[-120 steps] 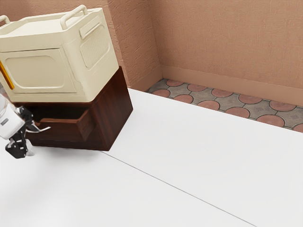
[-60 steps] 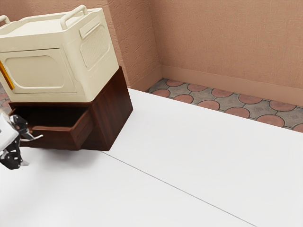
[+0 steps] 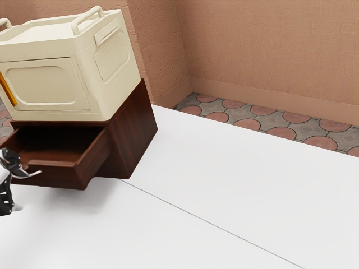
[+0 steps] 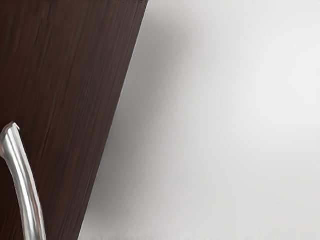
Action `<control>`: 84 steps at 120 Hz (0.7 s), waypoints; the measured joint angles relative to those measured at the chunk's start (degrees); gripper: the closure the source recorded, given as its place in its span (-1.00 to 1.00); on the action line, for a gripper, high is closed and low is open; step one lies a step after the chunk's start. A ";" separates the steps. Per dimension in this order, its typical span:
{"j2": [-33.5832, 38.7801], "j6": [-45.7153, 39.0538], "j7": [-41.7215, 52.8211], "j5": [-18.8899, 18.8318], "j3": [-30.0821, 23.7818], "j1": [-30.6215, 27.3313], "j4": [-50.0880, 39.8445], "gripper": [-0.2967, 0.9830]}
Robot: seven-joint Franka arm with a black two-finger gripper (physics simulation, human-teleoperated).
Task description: Pull the drawer handle with one arm to open the drawer
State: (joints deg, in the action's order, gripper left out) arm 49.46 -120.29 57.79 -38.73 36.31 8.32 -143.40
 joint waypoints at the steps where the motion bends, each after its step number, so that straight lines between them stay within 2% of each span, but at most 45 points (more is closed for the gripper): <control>1: 0.07 0.02 -0.01 0.03 -0.09 -0.13 -0.11 -0.53; 51: 3.87 1.42 -0.24 1.47 -3.79 -4.27 -3.14 -0.52; 84: 5.25 2.13 -0.36 1.87 -4.49 -4.79 -4.24 -0.51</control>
State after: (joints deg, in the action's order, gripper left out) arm 54.71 -118.17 57.43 -36.86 31.83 3.53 -147.64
